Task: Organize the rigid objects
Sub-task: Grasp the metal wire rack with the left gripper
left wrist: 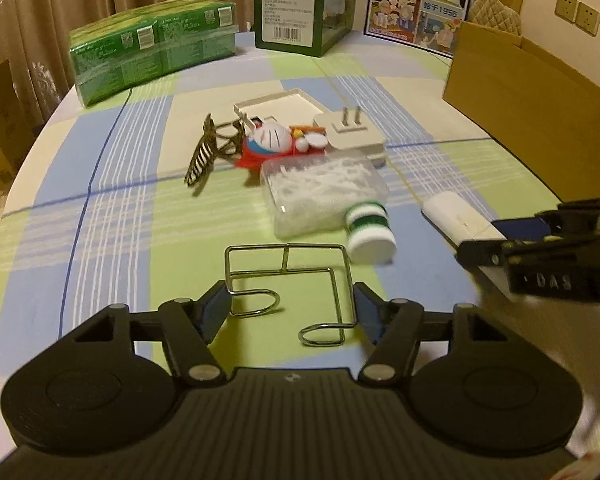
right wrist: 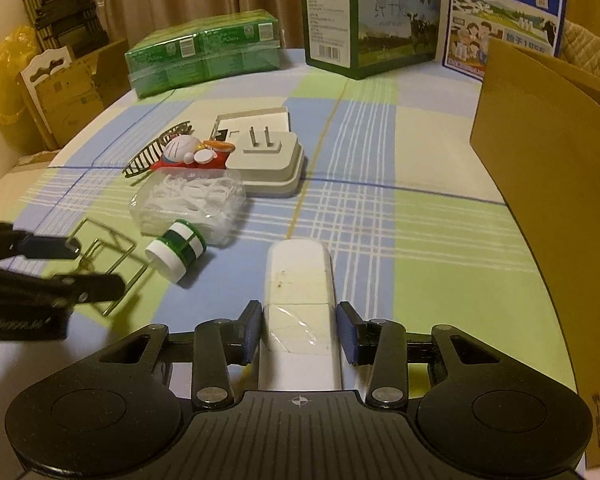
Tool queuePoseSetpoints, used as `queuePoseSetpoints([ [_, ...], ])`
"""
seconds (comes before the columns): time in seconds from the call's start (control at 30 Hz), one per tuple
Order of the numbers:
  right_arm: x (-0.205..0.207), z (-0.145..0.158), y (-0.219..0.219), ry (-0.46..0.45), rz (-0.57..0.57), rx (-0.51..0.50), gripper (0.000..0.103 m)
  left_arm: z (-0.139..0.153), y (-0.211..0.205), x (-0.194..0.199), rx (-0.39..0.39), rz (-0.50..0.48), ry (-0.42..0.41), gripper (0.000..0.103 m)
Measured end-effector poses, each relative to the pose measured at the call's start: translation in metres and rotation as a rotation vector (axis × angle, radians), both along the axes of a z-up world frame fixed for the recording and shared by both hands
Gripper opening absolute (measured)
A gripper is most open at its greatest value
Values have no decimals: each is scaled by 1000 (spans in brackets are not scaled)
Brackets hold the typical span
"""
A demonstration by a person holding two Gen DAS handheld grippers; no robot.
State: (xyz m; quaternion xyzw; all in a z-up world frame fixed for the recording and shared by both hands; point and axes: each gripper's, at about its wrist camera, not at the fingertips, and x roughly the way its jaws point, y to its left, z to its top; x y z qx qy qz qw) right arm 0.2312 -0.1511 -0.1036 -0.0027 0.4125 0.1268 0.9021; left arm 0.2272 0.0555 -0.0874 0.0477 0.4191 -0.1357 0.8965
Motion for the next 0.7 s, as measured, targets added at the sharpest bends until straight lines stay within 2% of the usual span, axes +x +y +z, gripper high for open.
queuePoseSetpoints([
  [0.13, -12, 2, 0, 15, 12, -30, 38, 0, -1, -18, -4, -17, 12, 62],
  [0.3, -15, 0, 0, 0, 18, -40, 38, -5, -8, -21, 70, -8, -22, 71],
  [0.5, -12, -3, 4, -22, 12, -61, 41, -3, -10, -17, 52, 23, -67, 70],
  [0.57, -10, -3, 4, -24, 8, -59, 42, -3, -10, -16, 49, 26, -68, 69],
  [0.6, -9, -3, 4, -26, 8, -59, 42, -3, -9, -15, 42, 27, -65, 64],
  [0.7, -7, -3, 5, -31, 8, -58, 42, -2, -7, -14, 29, 34, -55, 64],
])
